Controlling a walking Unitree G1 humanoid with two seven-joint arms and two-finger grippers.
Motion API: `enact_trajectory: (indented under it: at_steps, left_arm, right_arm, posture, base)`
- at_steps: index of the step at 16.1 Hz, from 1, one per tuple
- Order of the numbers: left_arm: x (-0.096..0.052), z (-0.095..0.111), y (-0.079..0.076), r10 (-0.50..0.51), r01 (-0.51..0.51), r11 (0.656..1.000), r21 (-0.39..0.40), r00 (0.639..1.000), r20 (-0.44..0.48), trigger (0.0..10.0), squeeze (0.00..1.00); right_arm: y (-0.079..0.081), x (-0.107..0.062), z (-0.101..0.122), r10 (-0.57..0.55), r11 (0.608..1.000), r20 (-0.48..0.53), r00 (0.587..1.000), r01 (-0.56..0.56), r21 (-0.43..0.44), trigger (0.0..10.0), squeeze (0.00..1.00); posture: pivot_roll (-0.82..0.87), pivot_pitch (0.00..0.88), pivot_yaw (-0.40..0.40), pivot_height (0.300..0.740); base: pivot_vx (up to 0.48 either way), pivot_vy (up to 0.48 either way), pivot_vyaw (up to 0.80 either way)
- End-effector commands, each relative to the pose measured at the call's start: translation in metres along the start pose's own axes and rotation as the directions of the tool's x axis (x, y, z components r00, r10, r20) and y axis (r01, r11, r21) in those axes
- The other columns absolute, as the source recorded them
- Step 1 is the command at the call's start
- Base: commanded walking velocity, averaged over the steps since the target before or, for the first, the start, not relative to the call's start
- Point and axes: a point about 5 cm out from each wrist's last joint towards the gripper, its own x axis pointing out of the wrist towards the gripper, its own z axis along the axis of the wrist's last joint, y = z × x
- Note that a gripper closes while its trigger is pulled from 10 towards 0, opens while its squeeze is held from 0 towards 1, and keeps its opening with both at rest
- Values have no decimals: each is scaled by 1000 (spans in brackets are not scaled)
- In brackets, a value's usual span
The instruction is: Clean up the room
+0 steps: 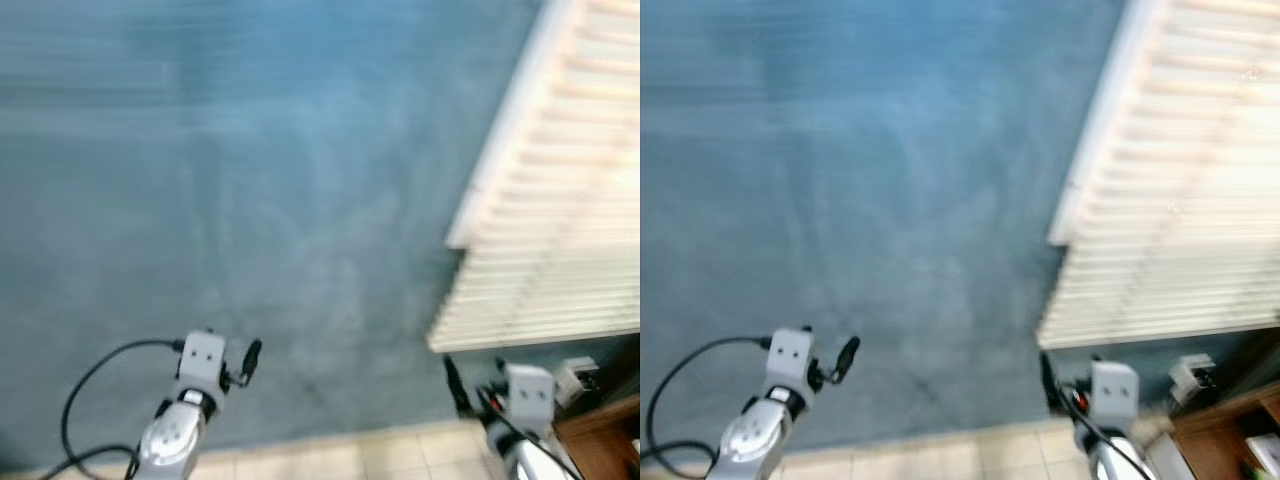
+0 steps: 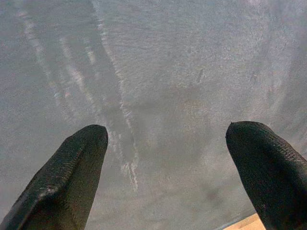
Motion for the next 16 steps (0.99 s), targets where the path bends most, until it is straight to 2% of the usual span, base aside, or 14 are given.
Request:
enact_trajectory:
  at_steps: [1,3,4,5,6,8,9,10,11,13,16]
  left_arm:
    - [4,2,-5,47,-47,999,-8,999,-1,10000,0]
    - [-3,3,-1,134,-134,991,-24,991,4,10000,0]
    - [-13,3,1,154,-154,988,-19,988,7,10000,0]
    - [-23,2,3,162,-162,986,-25,987,14,10000,0]
    - [-45,6,7,148,-147,989,-34,989,32,10000,0]
    - [-72,8,4,100,-98,994,-45,994,37,10000,0]
    - [-86,6,0,81,-80,995,-59,996,22,10000,0]
    - [-98,3,-1,106,-105,990,-90,994,-4,10000,0]
    - [-94,5,0,144,-144,985,-95,990,-4,10000,0]
    - [-88,11,1,169,-168,981,-97,986,5,10000,0]
    - [-86,16,3,181,-179,979,-99,983,13,10000,0]
  right_arm:
    - [2,2,2,29,1000,-7,1000,-29,-4,10000,1000]
    - [6,3,3,71,997,-25,997,-71,-13,10000,1000]
    - [9,3,7,95,995,-28,995,-95,-20,10000,773]
    - [13,0,13,134,991,-18,991,-134,-17,10000,322]
    - [24,-13,23,237,971,1,972,-236,-28,10000,0]
    - [28,-33,28,331,943,8,944,-330,-41,10000,0]
    - [22,-40,29,329,944,7,944,-329,-22,10000,0]
    - [11,-49,26,307,951,-20,952,-306,35,10000,0]
    - [10,-47,21,304,951,-55,951,-300,72,10000,0]
    - [14,-45,19,331,942,-74,941,-324,90,10000,0]
    - [17,-46,17,353,934,-90,931,-345,86,10000,0]
  posture:
    - [-71,0,-40,740]
    - [-71,0,-37,740]
    - [-58,0,-42,740]
    - [-47,0,-46,740]
    - [-40,0,-50,740]
    - [-17,0,-54,740]
    - [-6,0,-58,740]
    - [1,0,-63,740]
    - [5,0,-69,740]
    - [8,0,-67,740]
    - [9,0,-63,740]
  base:
    - [0,0,-800]
    - [0,0,-400]
    - [0,0,0]
    - [0,0,0]
    - [0,0,0]
    - [0,0,0]
    - [0,0,0]
    - [0,0,0]
    - [0,0,0]
    - [0,0,0]
    - [0,0,0]
